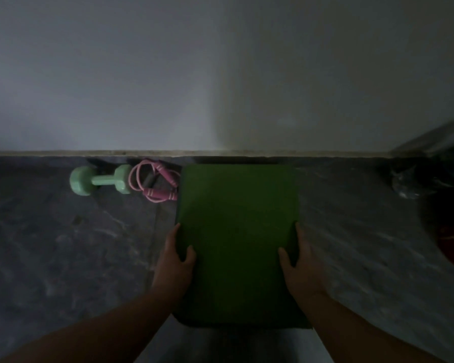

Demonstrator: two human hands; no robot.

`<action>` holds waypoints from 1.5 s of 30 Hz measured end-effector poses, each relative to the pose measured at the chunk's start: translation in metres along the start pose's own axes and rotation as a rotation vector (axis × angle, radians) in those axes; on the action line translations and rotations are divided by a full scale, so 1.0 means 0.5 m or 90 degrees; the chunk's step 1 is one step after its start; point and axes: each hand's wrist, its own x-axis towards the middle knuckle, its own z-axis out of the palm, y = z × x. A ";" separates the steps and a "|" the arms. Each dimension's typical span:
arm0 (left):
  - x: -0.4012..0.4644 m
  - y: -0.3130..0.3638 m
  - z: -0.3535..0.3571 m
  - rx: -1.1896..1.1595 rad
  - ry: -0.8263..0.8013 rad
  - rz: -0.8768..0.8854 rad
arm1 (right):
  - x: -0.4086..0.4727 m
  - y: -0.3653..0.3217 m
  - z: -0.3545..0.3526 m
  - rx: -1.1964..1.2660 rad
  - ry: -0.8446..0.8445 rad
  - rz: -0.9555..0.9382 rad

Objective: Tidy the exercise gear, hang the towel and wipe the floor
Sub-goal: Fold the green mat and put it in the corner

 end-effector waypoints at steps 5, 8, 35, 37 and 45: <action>0.085 -0.030 0.036 -0.004 -0.013 0.009 | 0.070 0.018 0.062 -0.022 -0.018 0.012; 0.098 -0.029 0.043 0.025 -0.038 -0.007 | 0.086 0.022 0.069 -0.063 -0.025 0.017; -0.354 0.496 -0.394 0.036 -0.138 -0.050 | -0.224 -0.479 -0.582 0.036 -0.259 0.055; -0.431 0.575 -0.489 0.040 -0.138 -0.064 | -0.291 -0.577 -0.707 0.020 -0.273 0.054; -0.701 0.856 -0.873 0.128 -0.090 0.087 | -0.513 -0.892 -1.084 -0.059 -0.227 -0.086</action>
